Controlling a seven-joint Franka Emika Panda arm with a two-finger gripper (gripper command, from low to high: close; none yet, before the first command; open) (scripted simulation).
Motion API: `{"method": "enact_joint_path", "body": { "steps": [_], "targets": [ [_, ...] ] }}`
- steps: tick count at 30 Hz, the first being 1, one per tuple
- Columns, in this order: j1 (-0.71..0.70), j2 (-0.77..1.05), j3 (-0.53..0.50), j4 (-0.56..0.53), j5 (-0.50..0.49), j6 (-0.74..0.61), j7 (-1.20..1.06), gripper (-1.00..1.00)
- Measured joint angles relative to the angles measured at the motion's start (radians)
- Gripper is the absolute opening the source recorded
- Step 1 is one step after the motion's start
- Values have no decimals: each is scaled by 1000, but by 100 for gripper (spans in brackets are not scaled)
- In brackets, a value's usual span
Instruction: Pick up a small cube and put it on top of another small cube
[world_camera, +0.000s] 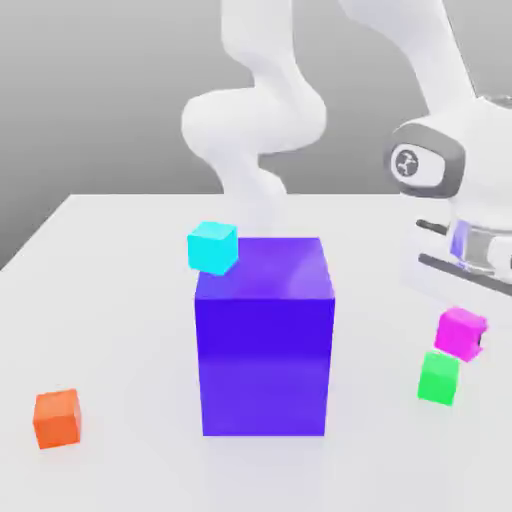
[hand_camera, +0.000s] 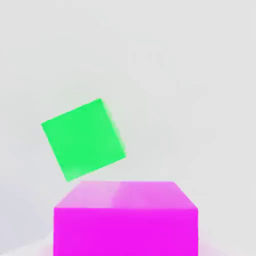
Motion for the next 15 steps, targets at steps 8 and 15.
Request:
{"method": "enact_joint_path", "body": {
  "steps": [8, 15],
  "targets": [
    [38, 70, -4, -43, 28, 105, -177, -100],
    [58, 172, -46, -40, -55, 198, -118, 100]
  ]
}}
